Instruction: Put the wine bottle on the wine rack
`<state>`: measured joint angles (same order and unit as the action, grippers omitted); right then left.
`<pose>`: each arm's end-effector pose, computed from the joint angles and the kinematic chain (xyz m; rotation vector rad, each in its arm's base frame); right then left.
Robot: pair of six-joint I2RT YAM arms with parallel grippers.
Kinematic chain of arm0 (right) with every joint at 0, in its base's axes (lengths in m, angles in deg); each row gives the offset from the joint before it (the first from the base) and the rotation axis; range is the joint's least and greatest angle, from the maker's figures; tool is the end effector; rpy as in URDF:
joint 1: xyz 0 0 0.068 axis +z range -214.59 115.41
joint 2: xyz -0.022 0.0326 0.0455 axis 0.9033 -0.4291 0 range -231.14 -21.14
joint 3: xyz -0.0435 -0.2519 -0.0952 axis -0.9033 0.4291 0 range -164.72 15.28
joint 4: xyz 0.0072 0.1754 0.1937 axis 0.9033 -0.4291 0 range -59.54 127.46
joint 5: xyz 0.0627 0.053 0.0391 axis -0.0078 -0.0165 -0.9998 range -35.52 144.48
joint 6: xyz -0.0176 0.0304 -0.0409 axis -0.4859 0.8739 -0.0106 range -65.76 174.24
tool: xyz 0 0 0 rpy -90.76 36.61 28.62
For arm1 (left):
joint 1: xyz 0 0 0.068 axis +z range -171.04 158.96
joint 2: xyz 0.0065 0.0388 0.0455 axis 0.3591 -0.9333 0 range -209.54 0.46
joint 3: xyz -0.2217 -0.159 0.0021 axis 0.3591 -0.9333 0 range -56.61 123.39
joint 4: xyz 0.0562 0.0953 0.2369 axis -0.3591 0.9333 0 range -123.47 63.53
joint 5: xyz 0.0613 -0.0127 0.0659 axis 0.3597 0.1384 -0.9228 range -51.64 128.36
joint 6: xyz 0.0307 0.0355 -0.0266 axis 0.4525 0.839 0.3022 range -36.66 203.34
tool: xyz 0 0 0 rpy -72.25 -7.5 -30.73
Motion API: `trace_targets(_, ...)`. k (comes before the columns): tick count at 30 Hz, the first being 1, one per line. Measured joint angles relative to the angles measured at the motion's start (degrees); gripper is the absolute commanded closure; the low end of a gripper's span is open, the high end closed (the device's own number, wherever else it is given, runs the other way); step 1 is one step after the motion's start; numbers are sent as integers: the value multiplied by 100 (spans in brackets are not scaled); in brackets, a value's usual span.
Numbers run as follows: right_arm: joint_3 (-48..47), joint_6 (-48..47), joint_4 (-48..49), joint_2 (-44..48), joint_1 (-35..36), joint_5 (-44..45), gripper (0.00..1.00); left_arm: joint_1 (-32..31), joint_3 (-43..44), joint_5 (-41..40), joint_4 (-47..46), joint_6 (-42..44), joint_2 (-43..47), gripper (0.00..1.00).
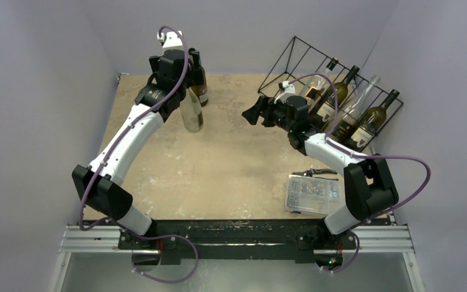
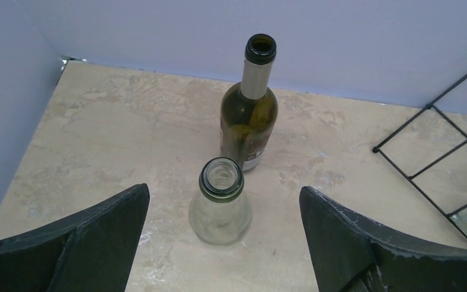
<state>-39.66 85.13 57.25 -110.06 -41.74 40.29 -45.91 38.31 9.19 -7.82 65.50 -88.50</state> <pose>0.3255 0.1466 0.2635 -0.0503 1.9021 0.8767 0.3263 -0.1321 0.4272 -0.2235 1.8563 -0.0259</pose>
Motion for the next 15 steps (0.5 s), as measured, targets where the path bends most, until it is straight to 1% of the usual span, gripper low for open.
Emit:
trace_targets(5, 0, -2, 0, 0, 0, -22, 1, 7, 50, -367, 9, 92, -243, 10)
trace_targets(6, 0, -2, 0, 0, 0, -28, 1, 13, 50, -420, 9, 94, -297, 8)
trace_targets(8, 0, -4, 2, 0, 0, -33, 1, 42, 50, -455, 7, 96, -396, 1)
trace_targets(9, 0, -4, 0, 0, 0, -31, 1, 70, 50, -442, 0, 90, -463, 0)
trace_targets(14, 0, -7, 0, 0, 0, -35, 1, 269, 50, -291, -28, -42, -752, 0)
trace_targets(15, 0, -7, 0, 0, 0, -35, 1, 297, 50, -256, -28, -63, -785, 2)
